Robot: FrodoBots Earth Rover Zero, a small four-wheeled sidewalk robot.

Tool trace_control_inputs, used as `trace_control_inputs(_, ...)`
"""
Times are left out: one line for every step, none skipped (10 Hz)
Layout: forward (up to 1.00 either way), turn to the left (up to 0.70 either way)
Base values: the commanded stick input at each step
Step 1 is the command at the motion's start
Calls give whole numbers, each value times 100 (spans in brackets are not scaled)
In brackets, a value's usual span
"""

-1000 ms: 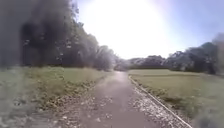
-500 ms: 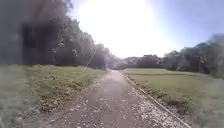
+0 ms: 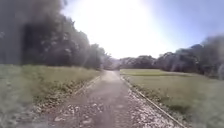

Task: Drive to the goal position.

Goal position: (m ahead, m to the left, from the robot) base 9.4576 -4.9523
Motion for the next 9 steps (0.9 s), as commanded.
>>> trace_control_inputs(50, 0)
trace_control_inputs(50, 0)
trace_control_inputs(50, 0)
trace_control_inputs(50, 27)
trace_control_inputs(50, 27)
trace_control_inputs(50, 12)
trace_control_inputs(50, 0)
trace_control_inputs(50, 0)
trace_control_inputs(50, 0)
